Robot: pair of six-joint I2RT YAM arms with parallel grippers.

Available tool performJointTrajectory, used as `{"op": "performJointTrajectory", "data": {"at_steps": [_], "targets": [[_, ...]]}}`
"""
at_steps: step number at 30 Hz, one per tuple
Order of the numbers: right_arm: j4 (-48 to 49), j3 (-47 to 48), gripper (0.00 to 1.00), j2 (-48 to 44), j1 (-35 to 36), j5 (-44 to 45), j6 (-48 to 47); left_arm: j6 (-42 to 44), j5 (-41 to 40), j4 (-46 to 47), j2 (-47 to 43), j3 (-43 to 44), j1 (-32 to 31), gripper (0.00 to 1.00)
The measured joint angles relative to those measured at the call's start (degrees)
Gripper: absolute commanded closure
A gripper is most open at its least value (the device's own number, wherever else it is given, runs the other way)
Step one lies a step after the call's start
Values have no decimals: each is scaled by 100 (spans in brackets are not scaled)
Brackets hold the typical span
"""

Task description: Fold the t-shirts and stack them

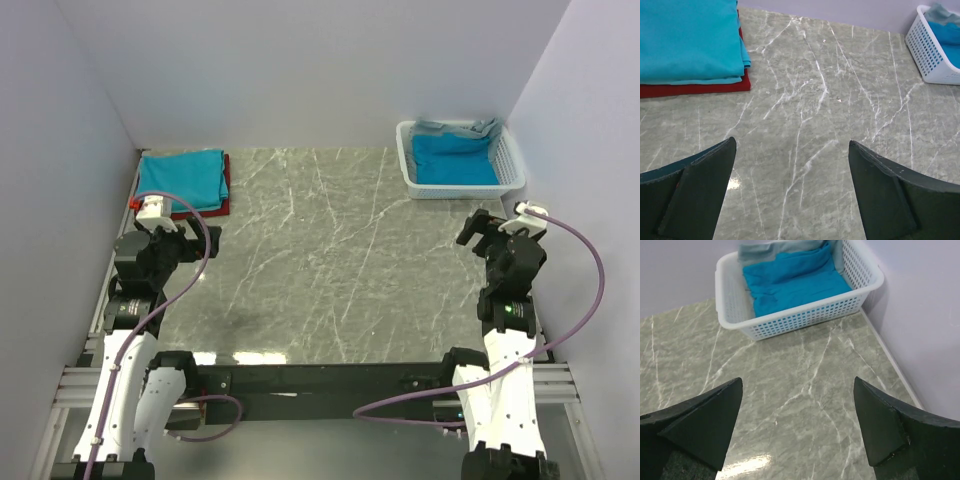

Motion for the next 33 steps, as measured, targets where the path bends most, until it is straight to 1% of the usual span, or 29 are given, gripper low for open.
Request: {"op": "performJointTrajectory", "data": {"at_steps": [3, 5, 9, 12, 16, 18, 20, 23, 27, 29, 33], "targets": [[35, 0, 2, 57, -7, 33, 31, 0, 11, 2, -2, 0, 0, 1], [66, 9, 2, 168, -11, -98, -103, 0, 20, 4, -4, 0, -2, 0], [-184, 308, 2, 584, -13, -1036, -1008, 0, 57, 24, -7, 0, -2, 1], [-527, 949, 2, 1222, -7, -1626, -1700, 0, 66, 39, -7, 0, -2, 0], [-850, 2214, 4, 2599, -7, -1980, -2159, 0, 101, 42, -4, 0, -4, 1], [-922, 2881, 8, 3362, -7, -2083, -2184, 0, 103, 42, -2, 0, -4, 1], [-1093, 3543, 14, 4087, -7, -2114, -2090, 0, 103, 42, 0, 0, -4, 1], [-1342, 4885, 19, 5460, -9, -2061, -1784, 2, 103, 42, 7, 0, -4, 1], [-1633, 6502, 23, 7071, -13, -1932, -1338, 13, 103, 44, 87, 0, -4, 1], [-1814, 7230, 26, 7772, -13, -1849, -1163, 39, 101, 39, 168, 0, -11, 1], [-2131, 8588, 26, 8985, -13, -1547, -1051, 48, 92, 37, 302, 0, -15, 1]]}}
